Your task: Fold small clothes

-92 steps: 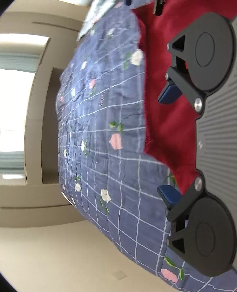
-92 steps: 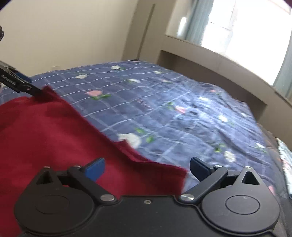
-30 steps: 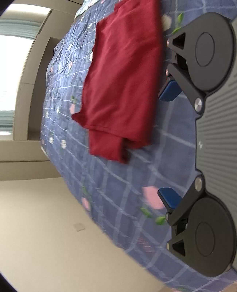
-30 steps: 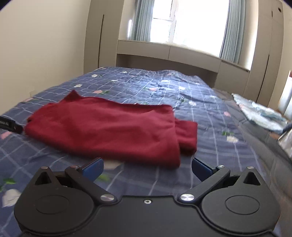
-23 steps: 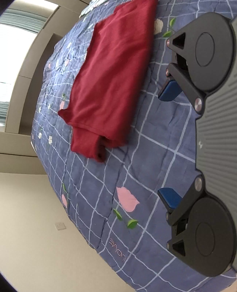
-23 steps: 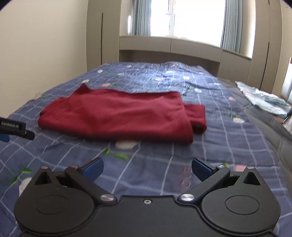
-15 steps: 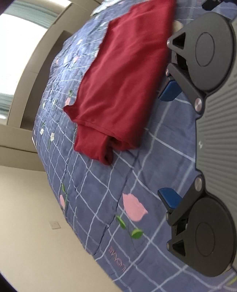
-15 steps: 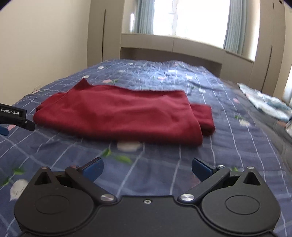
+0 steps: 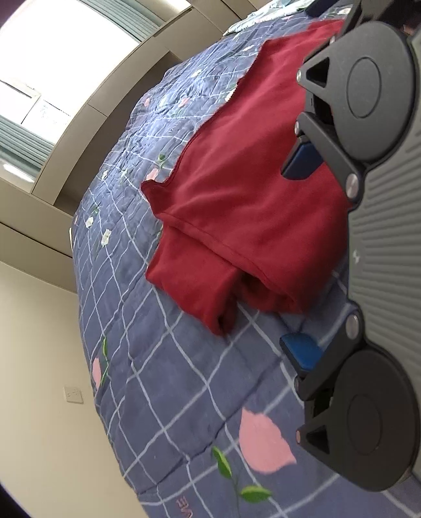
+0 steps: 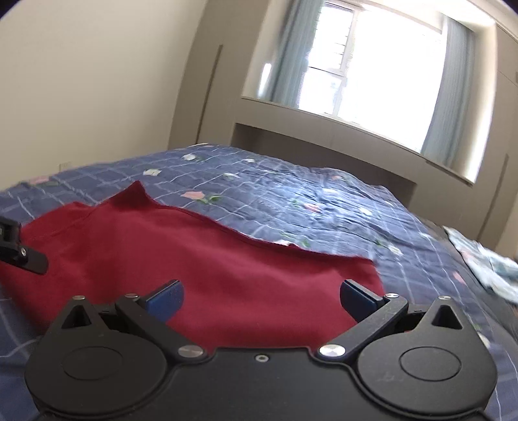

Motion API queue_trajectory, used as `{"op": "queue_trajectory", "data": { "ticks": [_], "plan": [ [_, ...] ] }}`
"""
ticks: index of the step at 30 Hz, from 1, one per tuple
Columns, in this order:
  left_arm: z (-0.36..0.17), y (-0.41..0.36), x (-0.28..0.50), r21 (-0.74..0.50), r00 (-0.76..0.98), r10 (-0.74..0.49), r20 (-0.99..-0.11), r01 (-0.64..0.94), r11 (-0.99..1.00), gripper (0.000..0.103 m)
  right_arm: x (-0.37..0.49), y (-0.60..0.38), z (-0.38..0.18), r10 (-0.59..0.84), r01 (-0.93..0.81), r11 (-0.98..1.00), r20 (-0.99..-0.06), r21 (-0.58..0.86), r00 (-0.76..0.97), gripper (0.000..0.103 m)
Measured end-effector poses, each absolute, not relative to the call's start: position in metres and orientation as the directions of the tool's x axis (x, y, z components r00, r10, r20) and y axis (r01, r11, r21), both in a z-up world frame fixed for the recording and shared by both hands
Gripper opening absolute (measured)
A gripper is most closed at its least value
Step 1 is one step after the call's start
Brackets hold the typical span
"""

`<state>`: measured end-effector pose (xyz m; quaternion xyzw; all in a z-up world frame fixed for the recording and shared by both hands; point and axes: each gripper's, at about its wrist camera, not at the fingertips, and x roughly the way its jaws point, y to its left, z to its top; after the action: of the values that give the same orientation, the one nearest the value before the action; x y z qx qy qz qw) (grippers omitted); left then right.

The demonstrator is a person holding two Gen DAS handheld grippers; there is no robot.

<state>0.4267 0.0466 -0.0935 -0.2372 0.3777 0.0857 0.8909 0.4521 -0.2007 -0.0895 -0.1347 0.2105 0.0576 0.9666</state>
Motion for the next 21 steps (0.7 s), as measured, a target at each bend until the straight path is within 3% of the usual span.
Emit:
{"op": "queue_trajectory", "data": {
  "ticks": [12,21],
  "plan": [
    [-0.098,0.042,0.436,-0.361,0.701,-0.023,-0.713,-0.339,0.869,0.103,0.469,-0.176,-0.123,0.087,-0.252,0.893,-0.405,-0.374,0.910,0.102],
    [-0.099,0.039,0.436,-0.349,0.705,-0.015,-0.709,-0.332,0.876,0.103,0.473,-0.176,-0.132,0.083,-0.252,0.893,-0.415,-0.373,0.906,0.102]
  ]
}}
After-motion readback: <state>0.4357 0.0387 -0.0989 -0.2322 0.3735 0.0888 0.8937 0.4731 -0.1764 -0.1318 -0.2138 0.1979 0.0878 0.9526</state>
